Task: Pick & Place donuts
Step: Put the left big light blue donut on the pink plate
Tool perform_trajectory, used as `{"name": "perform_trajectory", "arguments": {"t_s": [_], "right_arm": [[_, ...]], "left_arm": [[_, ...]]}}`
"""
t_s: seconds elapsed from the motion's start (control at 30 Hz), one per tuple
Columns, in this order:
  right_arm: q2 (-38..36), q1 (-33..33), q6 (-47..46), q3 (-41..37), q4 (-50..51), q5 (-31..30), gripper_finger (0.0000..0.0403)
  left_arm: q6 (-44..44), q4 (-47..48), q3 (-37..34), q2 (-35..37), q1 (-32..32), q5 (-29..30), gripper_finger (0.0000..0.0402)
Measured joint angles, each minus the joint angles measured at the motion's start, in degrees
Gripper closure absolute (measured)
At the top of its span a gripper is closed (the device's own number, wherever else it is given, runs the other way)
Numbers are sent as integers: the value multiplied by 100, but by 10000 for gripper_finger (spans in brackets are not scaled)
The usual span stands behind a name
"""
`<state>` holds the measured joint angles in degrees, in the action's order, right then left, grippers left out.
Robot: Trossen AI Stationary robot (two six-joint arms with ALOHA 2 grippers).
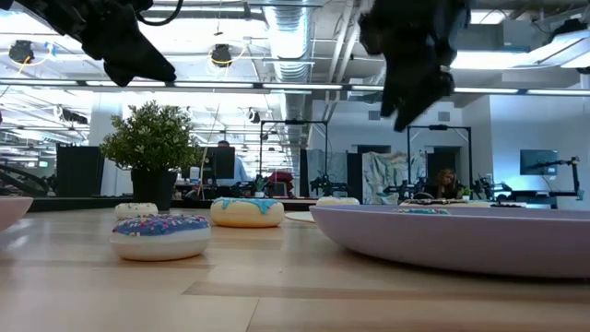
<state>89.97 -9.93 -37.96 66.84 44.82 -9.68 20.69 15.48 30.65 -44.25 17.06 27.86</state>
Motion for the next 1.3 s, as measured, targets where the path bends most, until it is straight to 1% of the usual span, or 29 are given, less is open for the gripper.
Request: {"name": "perform_trajectory", "arguments": {"t_s": [0.1, 0.17, 0.27, 0.4, 0.63, 0.7, 0.83, 0.93, 1.07, 1.17, 1.3], "right_arm": [[0, 167, 279, -392, -428, 244, 159], [-53, 301, 541, -656, -831, 469, 159], [-228, 536, 894, -1013, -1241, 584, 159], [-787, 913, 1507, -1408, -1501, 668, 159], [-2026, 1879, 2570, -2106, -1823, 1178, 159], [-2332, 2160, 2839, -2294, -1830, 1378, 159], [-2746, 2623, 3320, -2623, -1928, 1666, 159], [-2956, 2945, 3491, -2952, -2331, 2124, 159], [-3090, 3262, 3499, -3308, -2807, 2811, 159], [-3108, 3391, 3501, -3367, -2862, 3070, 159], [-3108, 3407, 3531, -3385, -2867, 3108, 159]], "left_arm": [[6, -211, -2, -4, 0, 125, 289], [0, -606, -2, -72, -1, 152, 275], [-101, -1251, 15, -321, -2, 266, 261], [-105, -1351, 363, -1107, -2, 475, 258], [-82, -1316, 1433, -2749, -111, 1021, 258], [-3, -1291, 1777, -3158, -183, 1055, 258], [156, -837, 2564, -3885, -349, 998, 258], [494, 29, 3222, -4380, -467, 929, 258], [1097, 1467, 3997, -4920, -583, 320, 258], [1483, 2191, 4332, -5231, -661, -247, 258], [1821, 2371, 4502, -5607, -803, -777, 258]]}}
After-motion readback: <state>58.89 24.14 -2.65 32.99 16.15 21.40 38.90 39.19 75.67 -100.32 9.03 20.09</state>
